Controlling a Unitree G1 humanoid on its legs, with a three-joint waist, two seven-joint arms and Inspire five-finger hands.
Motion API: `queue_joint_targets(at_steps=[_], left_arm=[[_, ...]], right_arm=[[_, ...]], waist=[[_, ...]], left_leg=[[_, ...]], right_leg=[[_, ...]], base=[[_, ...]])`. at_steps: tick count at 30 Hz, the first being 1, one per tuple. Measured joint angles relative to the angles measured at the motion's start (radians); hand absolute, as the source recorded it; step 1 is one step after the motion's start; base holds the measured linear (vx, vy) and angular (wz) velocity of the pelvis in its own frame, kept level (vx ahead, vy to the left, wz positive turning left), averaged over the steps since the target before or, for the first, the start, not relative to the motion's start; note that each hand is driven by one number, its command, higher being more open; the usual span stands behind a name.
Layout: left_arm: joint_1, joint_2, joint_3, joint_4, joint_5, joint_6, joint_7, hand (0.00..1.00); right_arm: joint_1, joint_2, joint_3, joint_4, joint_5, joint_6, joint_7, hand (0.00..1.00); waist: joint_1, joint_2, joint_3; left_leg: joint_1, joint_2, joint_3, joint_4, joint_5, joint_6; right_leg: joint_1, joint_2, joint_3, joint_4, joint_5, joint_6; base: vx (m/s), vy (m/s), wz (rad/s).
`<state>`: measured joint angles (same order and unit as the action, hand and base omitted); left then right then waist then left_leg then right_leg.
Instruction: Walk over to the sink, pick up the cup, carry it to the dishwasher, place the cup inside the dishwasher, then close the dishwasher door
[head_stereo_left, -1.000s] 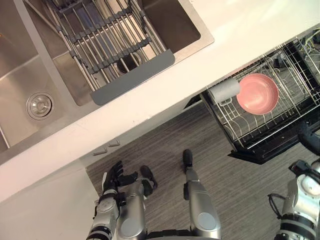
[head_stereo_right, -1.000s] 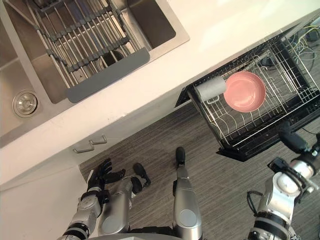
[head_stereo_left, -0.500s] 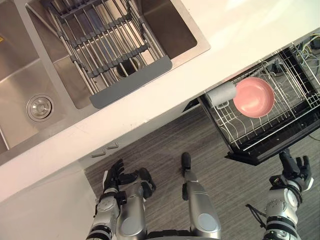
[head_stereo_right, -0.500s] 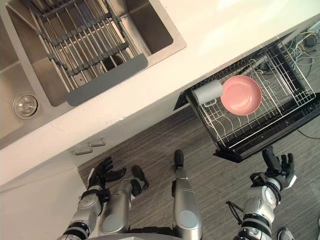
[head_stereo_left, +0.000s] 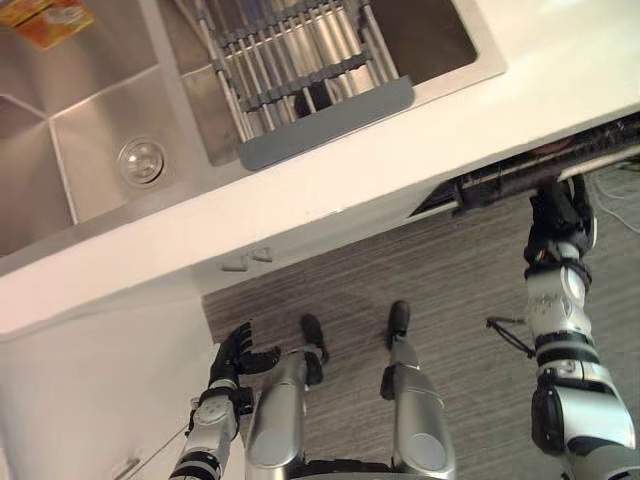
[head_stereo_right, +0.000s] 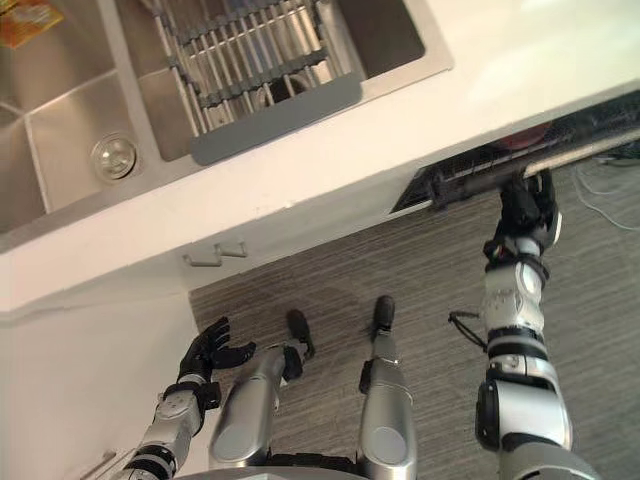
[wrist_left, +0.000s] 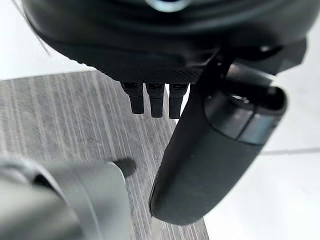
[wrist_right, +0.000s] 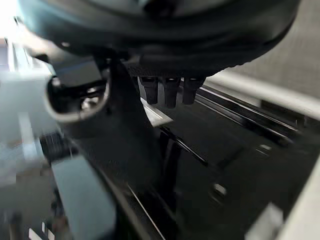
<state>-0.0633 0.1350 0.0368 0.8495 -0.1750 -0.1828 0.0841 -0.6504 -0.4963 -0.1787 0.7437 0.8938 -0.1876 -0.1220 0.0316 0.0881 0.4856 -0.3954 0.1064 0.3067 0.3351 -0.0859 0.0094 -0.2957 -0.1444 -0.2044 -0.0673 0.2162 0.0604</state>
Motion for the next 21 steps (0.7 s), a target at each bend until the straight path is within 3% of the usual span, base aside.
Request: queue_joint_targets(at_steps=[2,6,14,19,21], left_arm=[[0.000,-0.002,-0.002,0.004,0.000,0.000,0.000,0.90],[0.000,-0.012,-0.006,-0.011,-0.001,0.000,0.001,0.90],[0.002,-0.009,-0.005,-0.041,-0.001,-0.001,0.002,0.90],[0.033,0.007,-0.002,-0.066,-0.001,0.000,0.001,0.90],[0.067,0.021,0.007,-0.069,0.000,0.002,-0.002,0.90]], right_arm=[[-0.014,0.007,0.009,0.021,-0.026,0.001,-0.053,0.90],[-0.054,-0.008,0.014,0.078,-0.240,0.059,-0.116,0.90],[0.000,-0.025,0.006,0.098,-0.442,0.129,-0.132,0.90],[0.236,0.042,-0.012,-0.061,-0.531,0.128,-0.096,0.90],[0.373,0.096,0.006,-0.138,-0.611,0.119,-0.027,0.90]], waist=[[-0.001,-0.001,0.000],[-0.004,-0.002,0.001],[-0.004,-0.015,-0.005],[-0.010,-0.073,-0.041],[-0.022,-0.112,-0.092]], left_leg=[[0.002,0.002,-0.018,0.001,0.001,-0.002],[0.011,0.001,-0.038,0.005,0.002,-0.002],[0.054,-0.003,-0.098,-0.035,0.024,-0.029],[0.113,-0.008,-0.139,-0.109,0.062,-0.043],[0.144,-0.011,-0.150,-0.149,0.071,-0.049]], right_leg=[[0.018,0.009,-0.020,-0.006,0.001,-0.001],[0.043,0.010,-0.039,-0.009,0.001,-0.001],[0.109,0.014,-0.102,-0.016,-0.028,-0.002],[0.160,0.023,-0.150,-0.016,-0.052,-0.008],[0.180,0.025,-0.164,-0.014,-0.070,-0.002]], base=[[0.03,-0.032,0.21],[0.00,0.005,0.13],[-0.02,-0.002,0.23],[0.07,-0.017,0.27],[0.14,0.001,0.15]])
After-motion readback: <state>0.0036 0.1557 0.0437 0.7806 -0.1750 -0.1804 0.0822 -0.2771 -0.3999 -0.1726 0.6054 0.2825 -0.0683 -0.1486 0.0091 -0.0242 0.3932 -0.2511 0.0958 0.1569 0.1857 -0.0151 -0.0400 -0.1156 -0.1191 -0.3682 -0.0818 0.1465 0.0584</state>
